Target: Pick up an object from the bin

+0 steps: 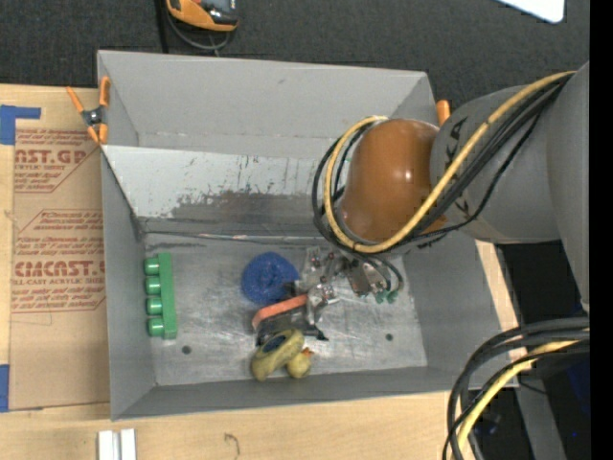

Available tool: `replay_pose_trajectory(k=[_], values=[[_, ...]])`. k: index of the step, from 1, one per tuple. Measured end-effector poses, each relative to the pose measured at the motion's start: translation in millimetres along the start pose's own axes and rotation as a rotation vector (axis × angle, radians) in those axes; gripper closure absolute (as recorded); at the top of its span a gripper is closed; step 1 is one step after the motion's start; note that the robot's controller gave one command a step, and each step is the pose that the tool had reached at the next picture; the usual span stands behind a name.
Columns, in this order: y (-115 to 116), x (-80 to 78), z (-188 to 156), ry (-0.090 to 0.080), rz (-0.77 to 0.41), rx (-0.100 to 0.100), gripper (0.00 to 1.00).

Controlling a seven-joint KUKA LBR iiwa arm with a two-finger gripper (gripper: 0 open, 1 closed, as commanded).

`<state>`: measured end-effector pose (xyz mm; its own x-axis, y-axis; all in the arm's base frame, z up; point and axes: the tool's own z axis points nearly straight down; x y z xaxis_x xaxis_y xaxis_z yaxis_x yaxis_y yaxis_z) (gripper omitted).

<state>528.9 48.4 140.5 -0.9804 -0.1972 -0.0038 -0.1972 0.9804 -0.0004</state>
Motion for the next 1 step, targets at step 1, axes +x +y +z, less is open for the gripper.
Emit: replay_pose_trajectory(k=[1], values=[[0.2,0.8,-5.4,0.005,0.0,-0.001,1.0]])
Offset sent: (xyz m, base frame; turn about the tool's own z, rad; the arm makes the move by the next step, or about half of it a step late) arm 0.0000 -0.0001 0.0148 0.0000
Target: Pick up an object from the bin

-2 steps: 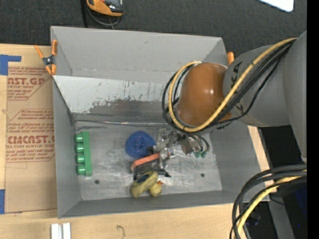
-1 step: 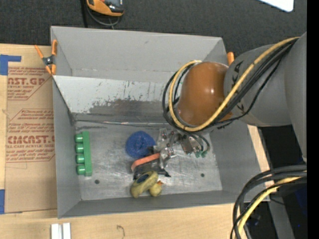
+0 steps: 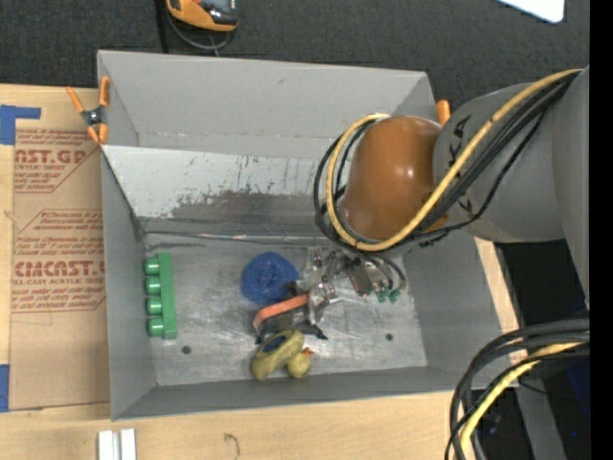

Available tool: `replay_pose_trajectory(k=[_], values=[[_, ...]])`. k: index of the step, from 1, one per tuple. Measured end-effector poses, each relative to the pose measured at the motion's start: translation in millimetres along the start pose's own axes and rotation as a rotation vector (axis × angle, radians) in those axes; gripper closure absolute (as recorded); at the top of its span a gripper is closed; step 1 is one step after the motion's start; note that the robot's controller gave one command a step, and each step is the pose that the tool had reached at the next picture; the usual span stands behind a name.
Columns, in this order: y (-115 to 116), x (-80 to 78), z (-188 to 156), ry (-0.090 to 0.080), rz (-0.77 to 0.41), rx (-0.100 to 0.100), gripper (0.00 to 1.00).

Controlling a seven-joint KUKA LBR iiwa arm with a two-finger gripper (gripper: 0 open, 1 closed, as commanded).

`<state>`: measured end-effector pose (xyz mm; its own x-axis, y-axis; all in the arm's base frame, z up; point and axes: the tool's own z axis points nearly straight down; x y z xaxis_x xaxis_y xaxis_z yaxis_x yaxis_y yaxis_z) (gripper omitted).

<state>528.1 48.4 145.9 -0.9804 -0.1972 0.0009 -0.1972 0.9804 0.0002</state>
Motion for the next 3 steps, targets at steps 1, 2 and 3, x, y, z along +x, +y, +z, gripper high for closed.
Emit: replay_pose_trajectory(k=[1,2,3], values=[[0,-0.5,-8,-0.002,0.0,0.0,1.0],[0,-0.1,-14,0.0,0.0,0.0,1.0],[0,-0.2,-23,-0.001,-0.001,0.0,1.0]])
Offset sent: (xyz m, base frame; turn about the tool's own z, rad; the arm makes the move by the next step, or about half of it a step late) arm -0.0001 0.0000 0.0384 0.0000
